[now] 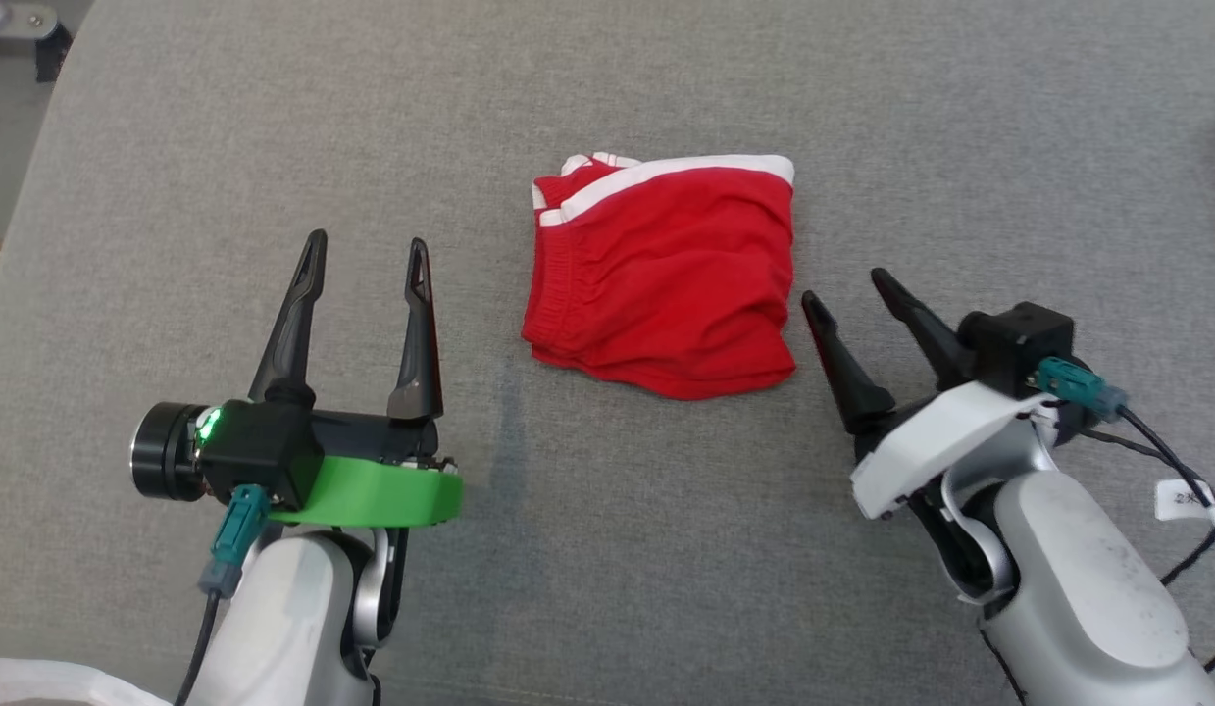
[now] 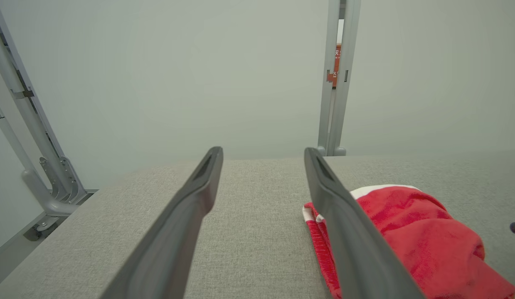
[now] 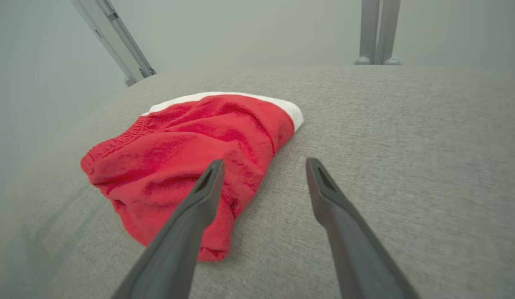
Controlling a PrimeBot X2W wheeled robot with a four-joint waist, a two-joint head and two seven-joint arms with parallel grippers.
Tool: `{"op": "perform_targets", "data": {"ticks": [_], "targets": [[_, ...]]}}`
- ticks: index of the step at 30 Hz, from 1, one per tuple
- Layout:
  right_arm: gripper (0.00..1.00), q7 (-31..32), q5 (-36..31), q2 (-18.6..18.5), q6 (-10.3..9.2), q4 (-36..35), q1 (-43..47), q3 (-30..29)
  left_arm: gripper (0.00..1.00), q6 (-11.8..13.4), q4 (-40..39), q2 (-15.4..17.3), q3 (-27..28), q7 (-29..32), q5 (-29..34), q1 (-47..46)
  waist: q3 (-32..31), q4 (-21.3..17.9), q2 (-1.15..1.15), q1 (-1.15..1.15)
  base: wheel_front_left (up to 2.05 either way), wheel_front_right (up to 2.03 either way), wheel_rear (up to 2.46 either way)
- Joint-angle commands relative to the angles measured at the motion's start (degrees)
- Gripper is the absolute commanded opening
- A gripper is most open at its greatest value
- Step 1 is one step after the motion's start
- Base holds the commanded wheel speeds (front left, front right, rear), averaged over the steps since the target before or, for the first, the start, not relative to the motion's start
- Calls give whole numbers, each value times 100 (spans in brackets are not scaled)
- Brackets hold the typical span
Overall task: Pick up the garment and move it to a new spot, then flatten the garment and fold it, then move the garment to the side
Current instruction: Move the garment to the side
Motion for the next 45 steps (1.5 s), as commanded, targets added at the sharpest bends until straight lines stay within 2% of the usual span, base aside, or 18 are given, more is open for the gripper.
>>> {"op": "perform_targets", "data": {"ticks": [1, 5, 10, 12, 13, 20, 26, 33, 40, 45], "targets": [[100, -59, 87, 63, 0, 235, -203, 102, 100, -44, 13, -51, 56, -25, 60, -127, 439, 440, 0, 0, 0, 0, 0], [100, -57, 222, 270, 0, 1050, -577, 353, 100, -135, 58, -168, 156, -25, 161, -124, 457, 491, 0, 0, 0, 0, 0], [100, 232, 342, 480, -2, 1894, -606, 249, 100, -243, 93, -268, 279, -26, 253, -29, 391, 481, 0, 0, 0, 0, 0], [10, 316, 391, 553, -2, 2000, -587, 254, 100, -267, 95, -287, 338, -26, 286, 6, 362, 439, 0, 0, 0, 0, 0], [0, 347, 408, 575, -2, 2022, -589, 267, 100, -275, 92, -294, 365, -26, 305, 19, 352, 415, 0, 0, 0, 0, 0], [0, 38, 366, 484, -5, 1651, -673, 357, 100, -381, 37, -255, 556, -25, 485, 103, 251, -3, 0, 0, 0, 0, 0], [0, -276, 593, 106, -5, 1243, -461, 533, 100, -417, -92, -126, 674, -22, 629, 174, 189, -752, 0, 0, 0, 0, 0], [0, -447, 859, -628, -4, 1019, -277, 308, 100, -500, -239, -50, 613, -21, 727, 128, 308, -1541, 0, 0, 0, 0, 0], [0, -374, 942, -1364, -3, 772, -853, 160, 100, -561, -319, 26, 484, 37, 814, -79, 676, -1868, 0, 0, 0, 0, 0], [0, -263, 1001, -2175, -3, 711, -1576, 291, 100, -623, -423, 117, 432, 118, 859, -278, 1035, -1939, 0, 0, 0, 0, 0]]}}
